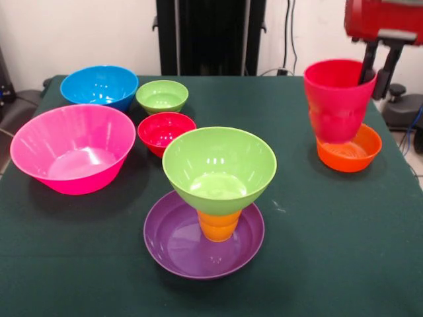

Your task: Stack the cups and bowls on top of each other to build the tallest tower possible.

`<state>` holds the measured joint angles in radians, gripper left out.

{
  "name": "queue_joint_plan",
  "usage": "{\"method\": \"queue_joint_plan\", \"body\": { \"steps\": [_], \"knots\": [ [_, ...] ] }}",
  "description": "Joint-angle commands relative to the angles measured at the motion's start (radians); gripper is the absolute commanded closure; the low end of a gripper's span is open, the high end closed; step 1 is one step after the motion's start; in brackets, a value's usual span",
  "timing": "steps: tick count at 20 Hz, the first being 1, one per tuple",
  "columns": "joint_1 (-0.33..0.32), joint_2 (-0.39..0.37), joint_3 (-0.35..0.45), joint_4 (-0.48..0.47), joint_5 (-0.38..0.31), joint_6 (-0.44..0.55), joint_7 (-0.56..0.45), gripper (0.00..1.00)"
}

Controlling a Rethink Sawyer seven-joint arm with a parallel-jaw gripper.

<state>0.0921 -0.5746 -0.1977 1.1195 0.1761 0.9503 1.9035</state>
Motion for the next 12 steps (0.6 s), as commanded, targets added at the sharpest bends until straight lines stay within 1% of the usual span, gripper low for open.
{"method": "queue_joint_plan", "body": {
  "steps": [1, 5, 12],
  "knots": [
    [-0.034, -0.058, 0.145, 0.117, -0.034, 0.131, -0.147, 1.0],
    [-0.08, -0.09, 0.158, 0.178, -0.077, 0.112, -0.236, 1.0],
    [-0.149, -0.085, 0.202, 0.232, -0.155, -0.005, -0.315, 1.0]
  ]
}}
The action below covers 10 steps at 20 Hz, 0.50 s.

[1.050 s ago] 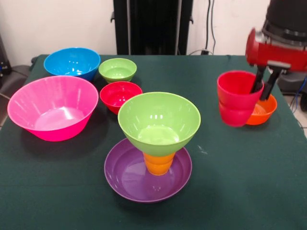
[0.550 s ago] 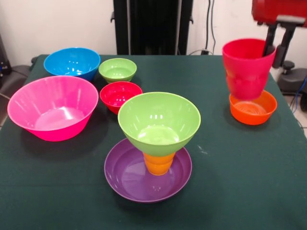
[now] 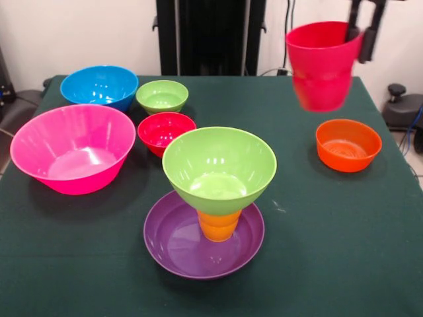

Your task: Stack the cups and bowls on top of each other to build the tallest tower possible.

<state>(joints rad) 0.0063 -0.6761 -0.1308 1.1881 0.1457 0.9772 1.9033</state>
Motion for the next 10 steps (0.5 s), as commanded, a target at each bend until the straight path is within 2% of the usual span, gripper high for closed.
{"method": "queue_joint_plan", "body": {
  "steps": [1, 5, 10],
  "knots": [
    [-0.079, 0.019, 0.146, 0.174, -0.141, -0.053, -0.334, 1.0],
    [-0.119, 0.016, 0.184, 0.197, -0.195, -0.087, -0.357, 1.0],
    [-0.149, 0.01, 0.234, 0.218, -0.241, -0.114, -0.331, 1.0]
  ]
}}
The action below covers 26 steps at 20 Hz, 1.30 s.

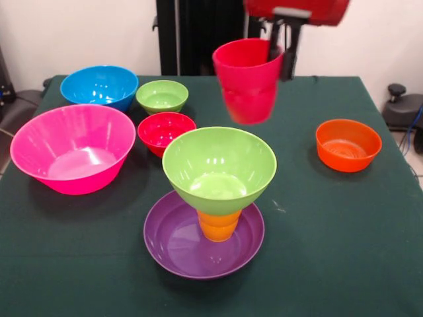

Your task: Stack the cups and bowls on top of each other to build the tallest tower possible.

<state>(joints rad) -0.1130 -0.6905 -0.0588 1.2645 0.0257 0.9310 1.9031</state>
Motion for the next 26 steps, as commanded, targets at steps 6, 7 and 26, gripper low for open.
{"method": "queue_joint_plan", "body": {
  "steps": [6, 7, 26],
  "knots": [
    [-0.051, 0.036, 0.206, 0.123, -0.17, -0.065, -0.301, 1.0],
    [-0.055, 0.04, 0.212, 0.111, -0.179, -0.055, -0.301, 1.0],
    [-0.165, 0.026, 0.346, 0.079, -0.312, 0.047, -0.375, 1.0]
  ]
}}
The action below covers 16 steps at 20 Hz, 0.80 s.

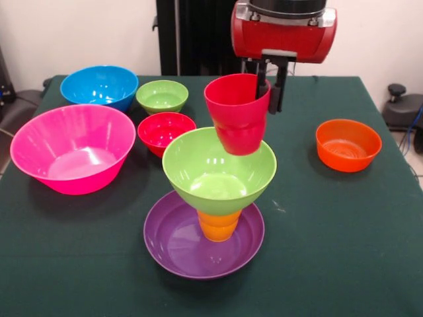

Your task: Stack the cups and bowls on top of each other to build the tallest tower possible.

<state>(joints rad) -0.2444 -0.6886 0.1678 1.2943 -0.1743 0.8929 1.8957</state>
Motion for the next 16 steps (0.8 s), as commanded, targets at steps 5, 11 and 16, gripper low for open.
{"method": "queue_joint_plan", "body": {
  "steps": [5, 11, 16],
  "knots": [
    [-0.068, 0.06, 0.15, 0.035, -0.161, 0.048, -0.389, 1.0],
    [-0.088, 0.067, 0.185, 0.041, -0.181, 0.037, -0.366, 1.0],
    [-0.095, 0.09, 0.205, 0.011, -0.21, 0.04, -0.365, 1.0]
  ]
}}
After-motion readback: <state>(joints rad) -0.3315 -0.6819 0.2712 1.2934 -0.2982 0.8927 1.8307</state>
